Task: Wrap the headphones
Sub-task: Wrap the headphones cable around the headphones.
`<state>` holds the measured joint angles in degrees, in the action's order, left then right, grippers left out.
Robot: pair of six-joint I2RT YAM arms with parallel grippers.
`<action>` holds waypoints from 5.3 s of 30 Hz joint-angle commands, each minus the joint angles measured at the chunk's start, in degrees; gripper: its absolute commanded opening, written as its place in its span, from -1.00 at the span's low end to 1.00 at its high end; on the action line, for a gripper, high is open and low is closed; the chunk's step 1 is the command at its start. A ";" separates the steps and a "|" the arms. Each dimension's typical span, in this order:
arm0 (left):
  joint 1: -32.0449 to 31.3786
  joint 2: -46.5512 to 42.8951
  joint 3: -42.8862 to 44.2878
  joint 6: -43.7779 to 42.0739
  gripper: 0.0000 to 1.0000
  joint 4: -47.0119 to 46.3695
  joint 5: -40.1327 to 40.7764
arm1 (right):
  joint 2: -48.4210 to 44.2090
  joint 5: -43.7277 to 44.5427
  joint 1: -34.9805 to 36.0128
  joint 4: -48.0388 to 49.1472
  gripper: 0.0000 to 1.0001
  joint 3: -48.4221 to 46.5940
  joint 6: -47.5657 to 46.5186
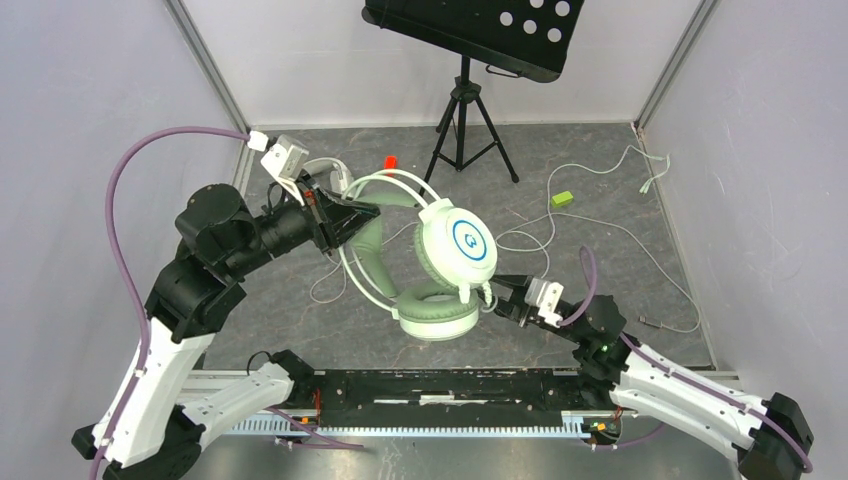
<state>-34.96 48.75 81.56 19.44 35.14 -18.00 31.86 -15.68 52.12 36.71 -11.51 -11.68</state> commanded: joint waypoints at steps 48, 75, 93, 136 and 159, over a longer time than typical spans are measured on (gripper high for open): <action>-3.07 7.86 -9.62 -27.52 -0.70 17.79 -10.55 | 19.95 8.35 -1.83 -6.76 -0.74 -19.43 -14.70; -13.29 18.57 -6.40 -20.80 -0.82 20.86 41.51 | 27.21 -5.39 -2.89 -42.63 -0.80 -41.05 7.76; -13.29 14.23 -8.76 -8.81 -0.84 13.61 47.83 | 30.04 -18.19 -2.88 -16.02 -0.61 -32.52 28.76; -13.20 10.47 -6.08 3.35 -0.85 1.61 57.99 | 33.23 -10.18 4.46 6.96 -0.74 -22.98 26.88; -13.20 7.98 -7.27 6.22 -0.86 -2.83 59.73 | 34.06 2.82 10.10 2.00 -0.57 -22.52 13.54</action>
<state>-48.31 59.20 71.88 18.79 44.05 38.92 65.60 -12.49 61.17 38.92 -34.48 2.79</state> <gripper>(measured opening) 0.185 0.215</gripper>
